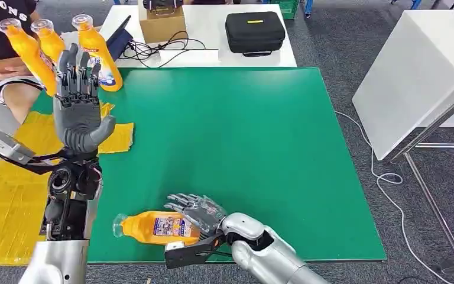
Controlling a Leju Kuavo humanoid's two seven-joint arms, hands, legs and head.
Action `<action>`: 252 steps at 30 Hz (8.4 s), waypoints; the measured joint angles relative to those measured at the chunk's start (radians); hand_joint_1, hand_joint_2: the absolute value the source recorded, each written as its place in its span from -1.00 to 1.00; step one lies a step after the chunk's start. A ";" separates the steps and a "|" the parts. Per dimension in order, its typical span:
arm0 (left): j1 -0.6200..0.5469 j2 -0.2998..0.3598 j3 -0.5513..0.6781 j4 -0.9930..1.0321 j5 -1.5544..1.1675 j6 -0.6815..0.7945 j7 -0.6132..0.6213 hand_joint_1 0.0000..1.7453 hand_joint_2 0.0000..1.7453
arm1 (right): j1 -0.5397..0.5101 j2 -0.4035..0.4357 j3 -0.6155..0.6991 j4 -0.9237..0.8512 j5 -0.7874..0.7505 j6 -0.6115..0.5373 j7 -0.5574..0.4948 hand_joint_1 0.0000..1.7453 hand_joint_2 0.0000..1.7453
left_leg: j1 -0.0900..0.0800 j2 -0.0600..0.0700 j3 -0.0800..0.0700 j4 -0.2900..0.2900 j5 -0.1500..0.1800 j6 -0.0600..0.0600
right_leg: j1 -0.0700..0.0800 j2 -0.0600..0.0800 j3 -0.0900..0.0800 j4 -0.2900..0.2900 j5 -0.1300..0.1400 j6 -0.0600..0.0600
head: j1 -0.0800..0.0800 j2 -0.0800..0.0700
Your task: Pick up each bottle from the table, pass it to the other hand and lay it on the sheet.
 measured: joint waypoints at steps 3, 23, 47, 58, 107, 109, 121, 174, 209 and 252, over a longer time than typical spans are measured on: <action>0.000 0.000 0.000 0.000 0.000 -0.001 0.000 -1.00 1.00 | -0.008 0.005 0.004 0.015 0.003 0.000 0.001 -1.00 1.00 | 0.000 0.000 0.000 0.000 0.000 0.000 | 0.000 0.000 0.000 0.000 0.000 0.000 | 0.000 0.000; 0.001 0.000 0.000 -0.012 0.000 -0.002 0.019 -1.00 1.00 | -0.040 0.035 0.029 0.101 0.153 -0.094 0.143 -1.00 1.00 | 0.000 0.000 0.000 0.000 0.000 0.000 | 0.000 0.000 0.000 0.000 0.000 0.000 | 0.000 0.000; 0.002 -0.005 0.016 -0.035 0.019 0.002 0.038 -1.00 1.00 | -0.057 0.030 -0.080 0.146 0.504 -0.138 0.392 -1.00 1.00 | 0.000 0.000 0.002 0.000 0.000 0.000 | 0.000 0.000 0.002 0.000 0.000 0.000 | 0.000 0.000; 0.005 -0.006 0.019 -0.039 0.021 0.002 0.042 -1.00 1.00 | -0.062 0.006 -0.142 0.146 0.518 -0.143 0.402 -1.00 1.00 | 0.000 0.000 0.002 0.000 0.000 0.000 | 0.000 0.000 0.001 0.000 0.000 0.000 | 0.000 0.000; 0.084 -0.032 0.045 -0.075 0.026 -0.014 0.041 -1.00 1.00 | 0.008 -0.023 -0.321 0.036 0.445 -0.235 0.348 1.00 1.00 | 0.000 0.000 0.001 0.000 0.000 0.000 | 0.000 0.000 0.001 0.000 0.000 0.000 | 0.000 0.000; 0.086 -0.032 0.045 -0.084 0.021 -0.008 0.043 -1.00 1.00 | 0.014 -0.025 -0.361 0.000 0.406 -0.266 0.332 1.00 1.00 | 0.000 0.000 0.001 0.000 0.000 0.000 | 0.000 0.000 0.001 0.000 0.000 0.000 | 0.000 0.000; 0.087 -0.039 0.048 -0.109 0.009 0.011 0.098 -1.00 1.00 | 0.038 -0.034 -0.491 -0.106 0.354 -0.343 0.300 1.00 1.00 | 0.000 0.000 0.001 0.000 0.000 0.000 | 0.000 0.000 0.000 0.000 0.000 0.000 | 0.000 0.000; 0.030 -0.037 -0.324 0.084 0.296 0.153 0.484 -1.00 1.00 | 0.199 0.135 -0.938 -0.410 0.486 -0.697 -0.221 1.00 1.00 | 0.000 0.000 -0.001 0.000 0.000 0.000 | 0.000 0.000 -0.001 0.000 0.000 0.000 | 0.000 0.000; 0.074 -0.040 -0.450 -0.029 0.338 0.138 0.481 -1.00 1.00 | 0.179 0.150 -0.872 -0.404 0.603 -0.698 -0.179 1.00 1.00 | 0.000 0.000 -0.001 0.000 0.000 0.000 | 0.000 0.000 -0.001 0.000 0.000 0.000 | 0.000 0.000; 0.049 -0.028 -0.428 0.025 0.380 0.163 0.488 -1.00 1.00 | 0.064 0.028 -0.500 -0.085 -0.002 -0.462 -0.216 1.00 1.00 | 0.000 0.000 -0.001 0.000 0.000 0.000 | 0.000 0.000 -0.001 0.000 0.000 0.000 | 0.000 0.000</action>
